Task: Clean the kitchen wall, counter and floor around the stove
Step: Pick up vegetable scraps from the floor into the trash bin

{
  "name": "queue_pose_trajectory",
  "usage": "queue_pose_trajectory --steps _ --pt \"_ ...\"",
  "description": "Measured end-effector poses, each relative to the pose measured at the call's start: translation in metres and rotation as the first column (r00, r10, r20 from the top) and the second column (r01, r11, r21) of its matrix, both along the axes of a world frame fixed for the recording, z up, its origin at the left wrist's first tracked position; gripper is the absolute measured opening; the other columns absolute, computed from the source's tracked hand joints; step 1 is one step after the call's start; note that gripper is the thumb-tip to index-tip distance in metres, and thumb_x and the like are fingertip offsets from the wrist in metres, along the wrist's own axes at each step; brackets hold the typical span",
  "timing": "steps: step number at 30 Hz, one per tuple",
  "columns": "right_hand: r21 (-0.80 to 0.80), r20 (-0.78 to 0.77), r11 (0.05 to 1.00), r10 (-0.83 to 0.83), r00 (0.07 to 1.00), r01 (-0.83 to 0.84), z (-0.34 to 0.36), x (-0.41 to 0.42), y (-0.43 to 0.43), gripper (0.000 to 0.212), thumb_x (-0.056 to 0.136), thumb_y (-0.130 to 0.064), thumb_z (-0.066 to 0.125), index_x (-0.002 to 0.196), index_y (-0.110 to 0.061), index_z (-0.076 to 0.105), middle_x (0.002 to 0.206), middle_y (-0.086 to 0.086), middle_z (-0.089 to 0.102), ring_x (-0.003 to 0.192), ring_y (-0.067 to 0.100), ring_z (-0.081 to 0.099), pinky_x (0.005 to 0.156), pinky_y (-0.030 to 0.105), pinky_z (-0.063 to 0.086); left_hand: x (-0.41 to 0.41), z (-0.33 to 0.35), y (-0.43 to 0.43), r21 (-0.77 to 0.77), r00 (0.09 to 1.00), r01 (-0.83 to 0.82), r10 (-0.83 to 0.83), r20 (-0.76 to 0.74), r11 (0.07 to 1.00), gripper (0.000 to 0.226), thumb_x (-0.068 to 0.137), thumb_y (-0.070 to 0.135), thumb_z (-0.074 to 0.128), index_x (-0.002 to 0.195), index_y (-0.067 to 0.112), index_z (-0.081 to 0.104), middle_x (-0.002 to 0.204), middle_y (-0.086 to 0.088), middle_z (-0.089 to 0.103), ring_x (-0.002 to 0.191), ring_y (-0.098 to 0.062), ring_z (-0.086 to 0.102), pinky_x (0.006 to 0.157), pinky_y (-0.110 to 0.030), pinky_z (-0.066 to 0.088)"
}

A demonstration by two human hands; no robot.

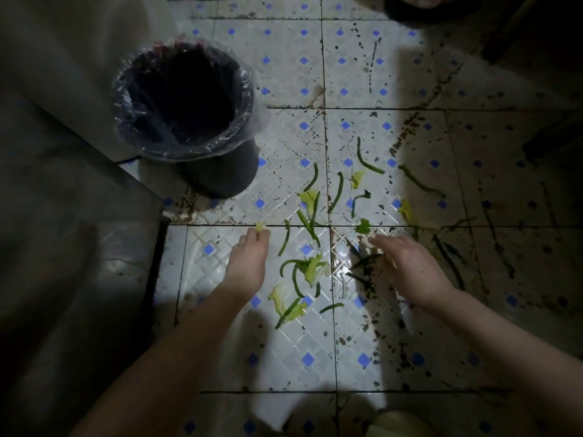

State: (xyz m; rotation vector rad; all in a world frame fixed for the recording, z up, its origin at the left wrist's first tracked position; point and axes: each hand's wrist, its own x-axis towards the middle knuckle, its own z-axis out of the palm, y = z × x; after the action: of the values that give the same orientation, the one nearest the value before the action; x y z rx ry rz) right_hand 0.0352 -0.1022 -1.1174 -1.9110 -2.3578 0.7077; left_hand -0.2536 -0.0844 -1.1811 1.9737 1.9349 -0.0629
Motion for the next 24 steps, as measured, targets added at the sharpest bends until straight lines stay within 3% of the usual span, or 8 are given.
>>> queue_pose_trajectory --steps 6,10,13,16,21,24 --pt "-0.008 -0.048 0.999 -0.033 0.998 0.033 -0.014 0.003 -0.008 0.046 0.086 -0.003 0.058 0.129 -0.02 0.055 0.129 0.002 0.06 0.119 0.026 0.054 0.102 0.042 0.041 0.008 -0.01 0.0 0.075 0.992 -0.056 0.047 0.118 0.996 0.064 0.077 -0.019 0.042 0.132 0.014 0.043 0.12 -0.011 0.047 0.109 -0.026 0.049 0.091 -0.032 0.043" --pt "-0.024 -0.077 0.997 -0.07 0.995 0.069 -0.02 0.0 -0.01 0.044 0.087 -0.004 0.054 0.127 -0.021 0.055 0.127 0.0 0.061 0.115 0.022 0.055 0.097 0.039 0.045 0.028 -0.003 0.002 0.109 0.98 0.006 -0.028 0.199 0.994 0.062 0.08 -0.017 0.045 0.132 0.015 0.043 0.119 -0.008 0.049 0.106 -0.023 0.049 0.09 -0.032 0.044" --pt "-0.042 -0.081 0.997 -0.061 0.995 0.058 -0.021 0.003 -0.02 0.045 0.088 -0.006 0.054 0.13 -0.022 0.053 0.127 -0.001 0.06 0.113 0.02 0.055 0.096 0.037 0.044 0.045 -0.003 0.001 0.101 0.986 0.067 -0.081 0.147 0.993 0.052 0.086 -0.004 0.048 0.134 0.014 0.041 0.122 -0.007 0.049 0.107 -0.023 0.049 0.091 -0.033 0.042" --pt "-0.049 -0.078 0.997 -0.061 0.995 0.058 -0.022 0.009 -0.025 0.045 0.089 -0.009 0.057 0.132 -0.023 0.052 0.125 -0.002 0.061 0.109 0.017 0.055 0.094 0.034 0.043 0.051 -0.006 0.004 0.1 0.993 -0.019 0.007 0.122 0.995 0.041 0.09 0.008 0.051 0.13 0.01 0.041 0.121 -0.01 0.047 0.107 -0.024 0.048 0.091 -0.034 0.042" --pt "-0.08 -0.087 0.992 -0.104 0.991 0.097 -0.024 0.012 -0.027 0.047 0.09 -0.007 0.054 0.133 -0.024 0.051 0.13 -0.002 0.059 0.116 0.018 0.051 0.097 0.035 0.041 0.055 -0.01 0.01 0.036 0.997 -0.007 0.005 0.081 0.999 0.06 0.076 -0.015 0.053 0.128 0.01 0.039 0.12 -0.012 0.048 0.108 -0.027 0.048 0.09 -0.033 0.042" --pt "-0.088 -0.084 0.992 -0.099 0.992 0.092 -0.026 0.01 -0.033 0.048 0.089 -0.007 0.053 0.133 -0.025 0.05 0.127 -0.003 0.06 0.115 0.016 0.051 0.096 0.032 0.04 0.06 -0.009 0.012 0.029 0.999 0.031 -0.032 0.027 0.999 0.063 0.072 -0.015 0.055 0.126 0.012 0.039 0.118 -0.01 0.052 0.107 -0.026 0.051 0.088 -0.033 0.042"
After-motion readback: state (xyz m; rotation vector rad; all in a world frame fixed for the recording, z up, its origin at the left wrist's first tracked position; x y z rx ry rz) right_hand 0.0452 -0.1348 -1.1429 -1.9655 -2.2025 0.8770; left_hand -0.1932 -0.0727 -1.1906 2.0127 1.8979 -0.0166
